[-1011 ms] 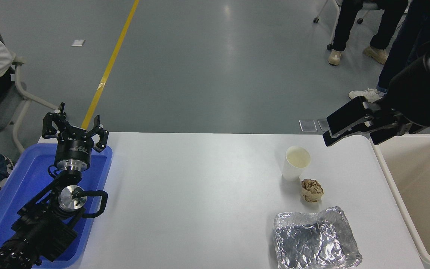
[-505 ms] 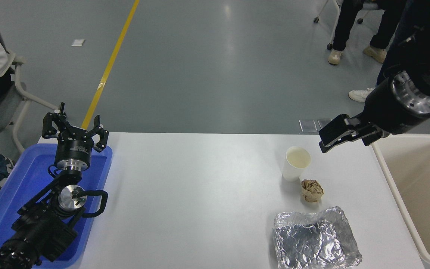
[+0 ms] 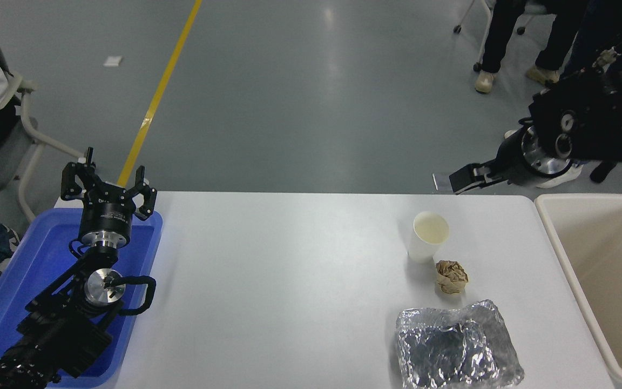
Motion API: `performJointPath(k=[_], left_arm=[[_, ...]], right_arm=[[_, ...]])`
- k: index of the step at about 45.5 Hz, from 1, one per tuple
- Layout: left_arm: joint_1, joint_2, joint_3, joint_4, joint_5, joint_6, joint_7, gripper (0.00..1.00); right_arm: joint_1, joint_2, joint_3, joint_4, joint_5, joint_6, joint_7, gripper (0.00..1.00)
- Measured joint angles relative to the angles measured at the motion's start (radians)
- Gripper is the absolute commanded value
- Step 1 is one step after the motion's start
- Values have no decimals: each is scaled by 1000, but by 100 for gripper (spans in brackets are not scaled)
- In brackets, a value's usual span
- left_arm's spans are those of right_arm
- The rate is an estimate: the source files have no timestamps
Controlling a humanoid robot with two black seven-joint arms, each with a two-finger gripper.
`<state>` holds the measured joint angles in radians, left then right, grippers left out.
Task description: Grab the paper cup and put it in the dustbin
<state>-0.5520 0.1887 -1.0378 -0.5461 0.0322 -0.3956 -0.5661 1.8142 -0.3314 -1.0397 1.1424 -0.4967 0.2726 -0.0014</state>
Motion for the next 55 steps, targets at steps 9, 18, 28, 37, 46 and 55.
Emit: performJointPath(k=[9,18,28,37,46,55], left_arm=[[0,0,0,0,0,0,0,99],[0,0,1,0,1,0,0,99],[-1,0,1,0,2,0,0,99],[-2,0,1,0,2,0,0,99],[-2,0,1,0,2,0,0,99],[-2,0,1,0,2,0,0,99]], right_arm=[[-166,50,59,-139,-2,-56,-3,100],[-282,75,106,-234,-3,-80,-4,100],[-409,103,157,-335,-3,-111,-4,100],[-503,129,187,-416,-3,-128,-5,98],[-562,143,213,-467,-4,-134,-5,65],[-590,147,233,-489,-4,-136,-4,33]])
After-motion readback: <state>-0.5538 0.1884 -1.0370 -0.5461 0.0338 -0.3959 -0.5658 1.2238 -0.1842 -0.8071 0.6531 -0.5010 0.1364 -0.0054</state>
